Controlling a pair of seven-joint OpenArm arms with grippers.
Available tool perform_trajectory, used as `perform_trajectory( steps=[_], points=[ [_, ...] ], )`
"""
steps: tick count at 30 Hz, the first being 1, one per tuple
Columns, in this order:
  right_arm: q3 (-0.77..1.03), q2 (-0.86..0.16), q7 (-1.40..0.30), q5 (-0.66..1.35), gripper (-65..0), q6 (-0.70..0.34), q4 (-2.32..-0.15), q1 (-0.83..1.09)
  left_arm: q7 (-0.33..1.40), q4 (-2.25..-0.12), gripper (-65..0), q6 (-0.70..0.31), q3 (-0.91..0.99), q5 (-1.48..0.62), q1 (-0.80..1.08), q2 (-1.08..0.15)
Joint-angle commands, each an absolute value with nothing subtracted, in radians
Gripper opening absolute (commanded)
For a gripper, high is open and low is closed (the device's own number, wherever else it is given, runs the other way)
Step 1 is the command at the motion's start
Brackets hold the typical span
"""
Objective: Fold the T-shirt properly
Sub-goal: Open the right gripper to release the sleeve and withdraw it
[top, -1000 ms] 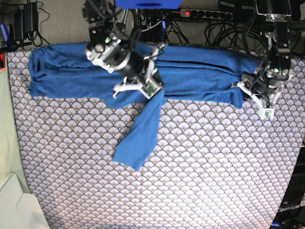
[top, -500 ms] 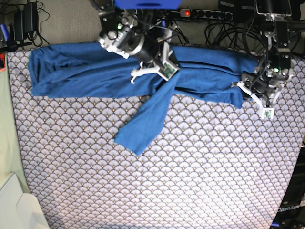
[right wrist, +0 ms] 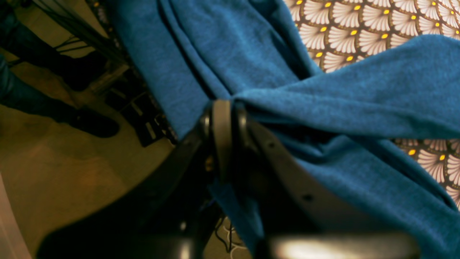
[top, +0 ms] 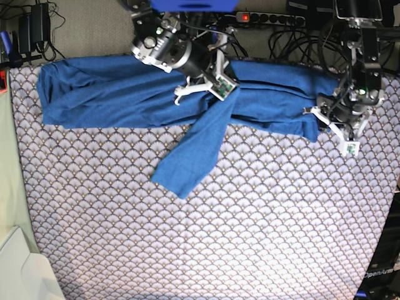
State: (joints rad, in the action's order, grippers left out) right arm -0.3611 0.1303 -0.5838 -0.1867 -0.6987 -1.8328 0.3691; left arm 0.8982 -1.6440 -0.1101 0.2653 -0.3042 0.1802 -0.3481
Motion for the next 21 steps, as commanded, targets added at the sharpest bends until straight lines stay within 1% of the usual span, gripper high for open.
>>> perform_trajectory(
  steps=[1, 6, 7, 9, 13, 16, 18, 21],
  points=[
    [-0.367, 0.139, -0.562, -0.170, -64.6, -0.698, -1.847, 0.366, 0.886, -1.664, -41.6, -0.113, 0.271, -0.306, 0.173, -0.358],
    [-0.366, 0.137, -0.564, -0.170, -64.3, -0.698, -1.847, 0.367, 0.886, -1.666, -41.6, -0.113, 0.271, -0.306, 0.173, -0.358],
    [-0.366, 0.137, -0.564, -0.170, -63.0, -0.698, -1.847, 0.367, 0.886, -1.666, -41.6, -0.113, 0.271, -0.306, 0.173, -0.358],
    [-0.364, 0.137, -0.565, -0.170, -57.2, -0.698, -1.847, 0.367, 0.886, -1.666, -41.6, -0.113, 0.271, -0.306, 0.173, -0.358],
    [-0.369, 0.134, -0.565, -0.170, -40.6, -0.698, -1.847, 0.371, 0.886, -1.692, -41.6, -0.113, 0.271, -0.306, 0.173, -0.358],
    [-0.369, 0.117, -0.565, -0.170, -29.4, -0.698, -1.856, 0.371, 0.886, -1.738, -41.6, -0.113, 0.271, -0.306, 0.173, -0.360],
    [-0.364, 0.110, -0.562, -0.170, -24.8, -0.698, -1.880, 0.383, 0.886, -1.770, -41.6, -0.113, 0.272, -0.306, 0.173, -0.360],
    [-0.358, 0.077, -0.564, -0.171, -23.5, -0.698, -1.948, 0.389, 0.886, -1.807, -41.6, -0.113, 0.305, -0.306, 0.165, -0.352]
  ],
)
